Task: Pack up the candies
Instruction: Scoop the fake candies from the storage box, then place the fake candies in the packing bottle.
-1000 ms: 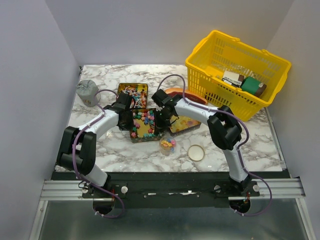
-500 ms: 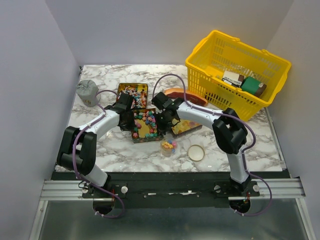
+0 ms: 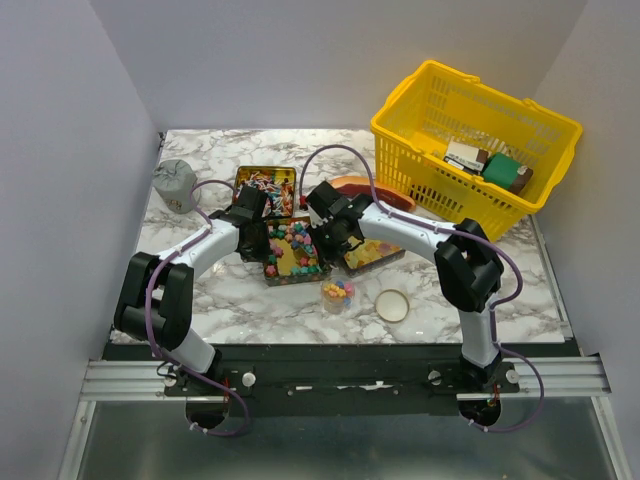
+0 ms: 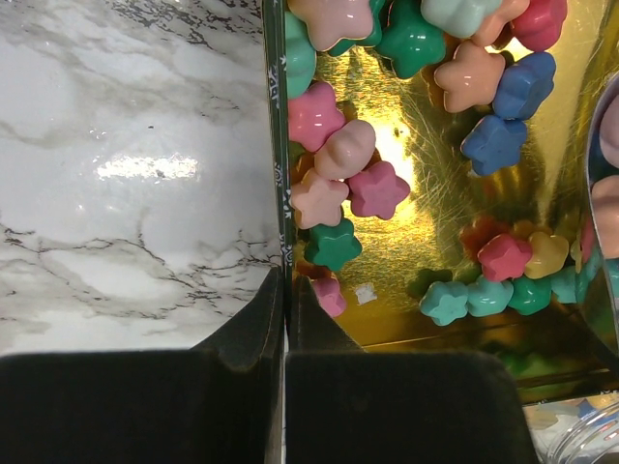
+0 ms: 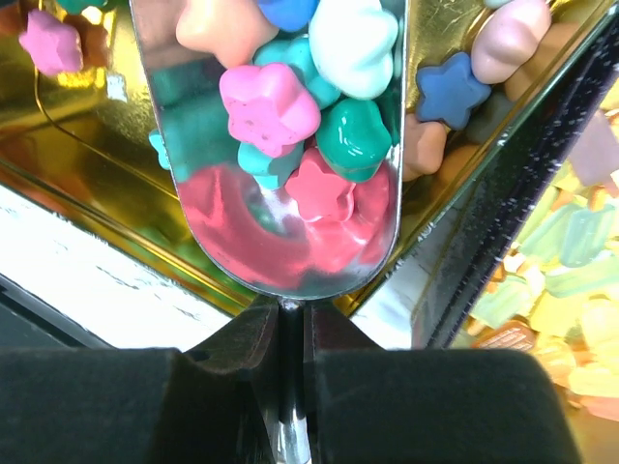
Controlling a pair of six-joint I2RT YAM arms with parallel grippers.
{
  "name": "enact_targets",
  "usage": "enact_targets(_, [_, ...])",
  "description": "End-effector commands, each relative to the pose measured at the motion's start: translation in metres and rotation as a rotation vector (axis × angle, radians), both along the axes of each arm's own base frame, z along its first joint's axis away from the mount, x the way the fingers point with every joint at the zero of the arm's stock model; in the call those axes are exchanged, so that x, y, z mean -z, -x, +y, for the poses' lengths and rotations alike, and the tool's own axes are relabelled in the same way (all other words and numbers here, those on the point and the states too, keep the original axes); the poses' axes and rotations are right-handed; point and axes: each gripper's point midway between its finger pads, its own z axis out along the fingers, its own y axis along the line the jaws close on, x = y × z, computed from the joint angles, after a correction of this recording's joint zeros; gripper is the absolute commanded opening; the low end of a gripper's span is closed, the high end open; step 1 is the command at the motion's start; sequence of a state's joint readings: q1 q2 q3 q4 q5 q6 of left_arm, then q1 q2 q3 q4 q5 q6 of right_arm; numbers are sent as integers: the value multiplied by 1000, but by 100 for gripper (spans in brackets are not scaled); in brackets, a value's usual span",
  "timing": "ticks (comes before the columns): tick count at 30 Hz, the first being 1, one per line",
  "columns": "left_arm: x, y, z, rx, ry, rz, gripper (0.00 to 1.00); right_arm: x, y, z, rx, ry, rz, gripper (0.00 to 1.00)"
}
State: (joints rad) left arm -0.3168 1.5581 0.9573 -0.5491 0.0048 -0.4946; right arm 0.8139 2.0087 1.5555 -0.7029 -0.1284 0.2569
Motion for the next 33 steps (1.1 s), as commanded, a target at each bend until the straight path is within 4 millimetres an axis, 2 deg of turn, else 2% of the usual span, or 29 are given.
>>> enact_targets(1, [-5, -3, 0, 40, -13, -11, 0, -8, -3, -50, -36, 216, -39, 1])
enact_targets(8, [-7, -4, 0, 42, -10, -18, 0, -21, 20, -86, -67, 357, 36, 1])
enact_targets(14, [-7, -5, 4, 31, -32, -23, 0, -31, 35, -101, -84, 405, 85, 1])
enact_targets(21, [-8, -6, 3, 31, -27, -28, 0, -45, 38, -88, -125, 344, 79, 1])
enact_targets(28, [-9, -6, 2, 34, -25, -28, 0, -52, 45, -66, -220, 323, 5, 1])
enact_targets(33, [-9, -6, 2, 36, -22, -31, 0, -52, 50, -67, -250, 364, 10, 1])
